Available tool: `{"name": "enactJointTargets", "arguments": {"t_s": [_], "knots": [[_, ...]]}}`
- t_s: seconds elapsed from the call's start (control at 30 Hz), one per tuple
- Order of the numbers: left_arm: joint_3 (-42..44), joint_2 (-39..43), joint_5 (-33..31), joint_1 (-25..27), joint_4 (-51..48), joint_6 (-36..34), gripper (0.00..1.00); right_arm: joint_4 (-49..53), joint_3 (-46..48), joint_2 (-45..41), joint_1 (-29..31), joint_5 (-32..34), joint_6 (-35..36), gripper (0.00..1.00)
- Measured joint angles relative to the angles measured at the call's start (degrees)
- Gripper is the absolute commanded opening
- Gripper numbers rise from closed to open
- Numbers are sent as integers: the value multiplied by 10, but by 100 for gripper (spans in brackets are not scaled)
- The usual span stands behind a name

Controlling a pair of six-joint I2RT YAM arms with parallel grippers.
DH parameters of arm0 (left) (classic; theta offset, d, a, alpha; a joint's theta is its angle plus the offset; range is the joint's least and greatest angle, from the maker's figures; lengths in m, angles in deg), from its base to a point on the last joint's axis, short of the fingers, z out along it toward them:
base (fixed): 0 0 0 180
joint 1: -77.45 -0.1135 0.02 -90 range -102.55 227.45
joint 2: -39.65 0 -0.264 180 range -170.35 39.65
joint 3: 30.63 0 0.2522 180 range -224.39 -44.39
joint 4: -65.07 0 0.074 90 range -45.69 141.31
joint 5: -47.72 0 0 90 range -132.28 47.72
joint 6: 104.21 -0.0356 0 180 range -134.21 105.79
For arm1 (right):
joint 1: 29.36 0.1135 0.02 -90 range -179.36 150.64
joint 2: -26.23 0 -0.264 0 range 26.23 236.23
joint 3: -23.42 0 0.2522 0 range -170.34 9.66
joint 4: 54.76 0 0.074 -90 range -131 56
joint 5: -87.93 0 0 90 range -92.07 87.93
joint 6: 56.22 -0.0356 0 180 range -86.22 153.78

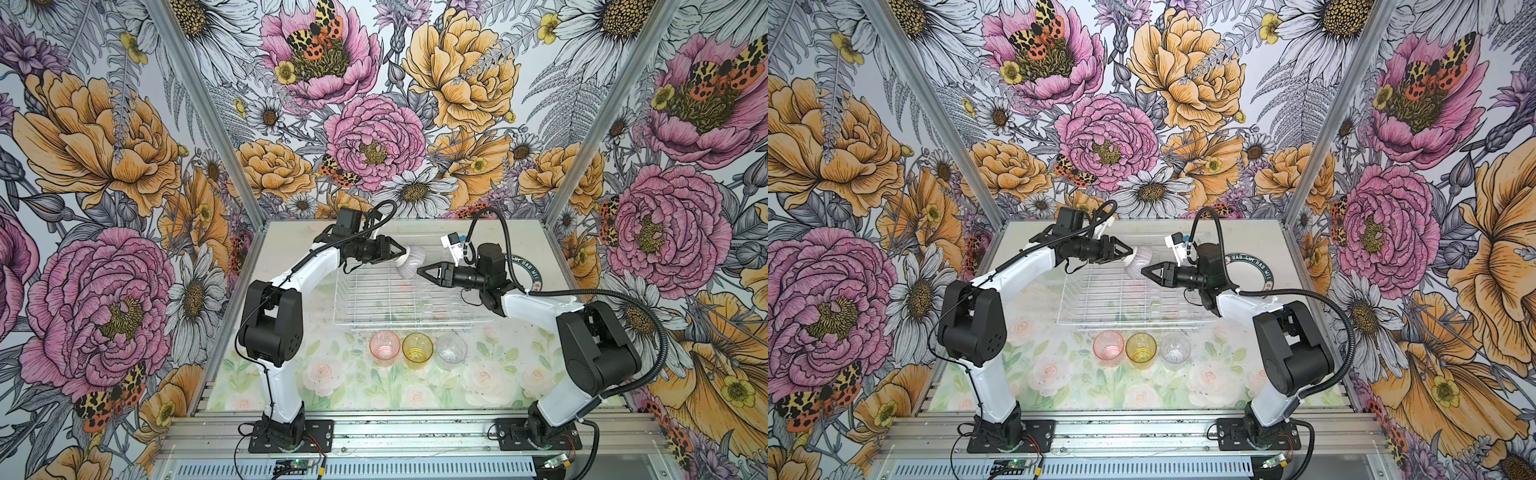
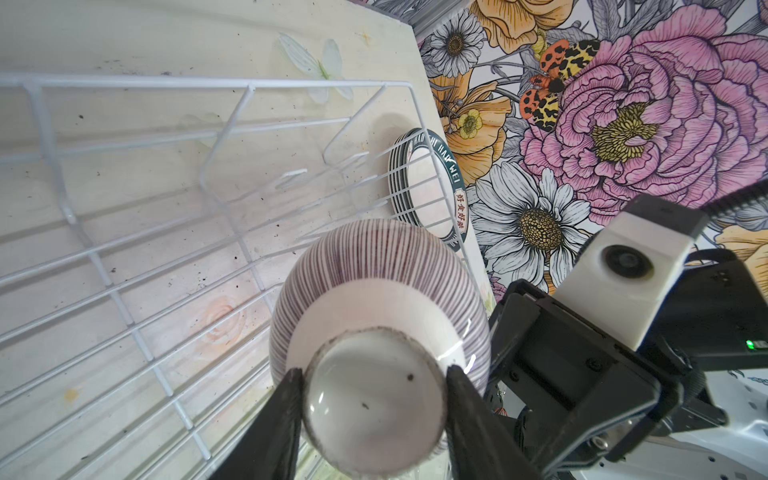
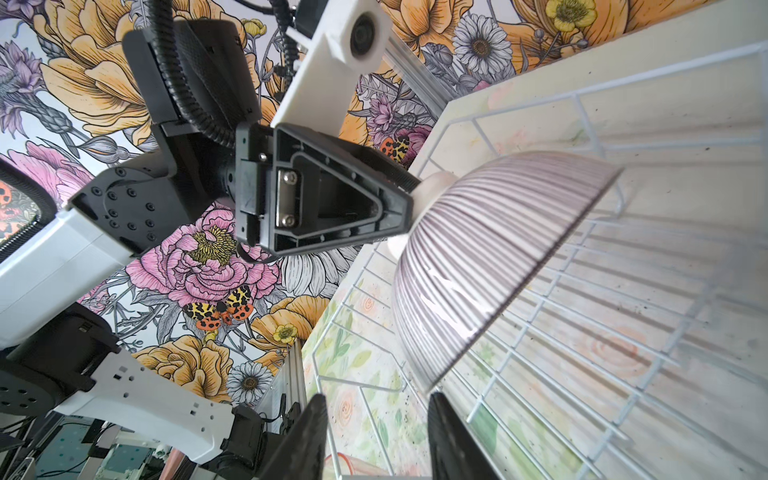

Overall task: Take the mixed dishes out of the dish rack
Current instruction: 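Lift the striped bowl with the left gripper toward the right gripper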

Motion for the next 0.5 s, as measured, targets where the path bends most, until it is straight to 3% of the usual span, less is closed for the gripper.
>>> {"name": "enactJointTargets", "arguments": {"t_s": [0.5], "knots": [[40,39,49,2,119,74,33,-136,3,42,0,-4,-74,40]]}}
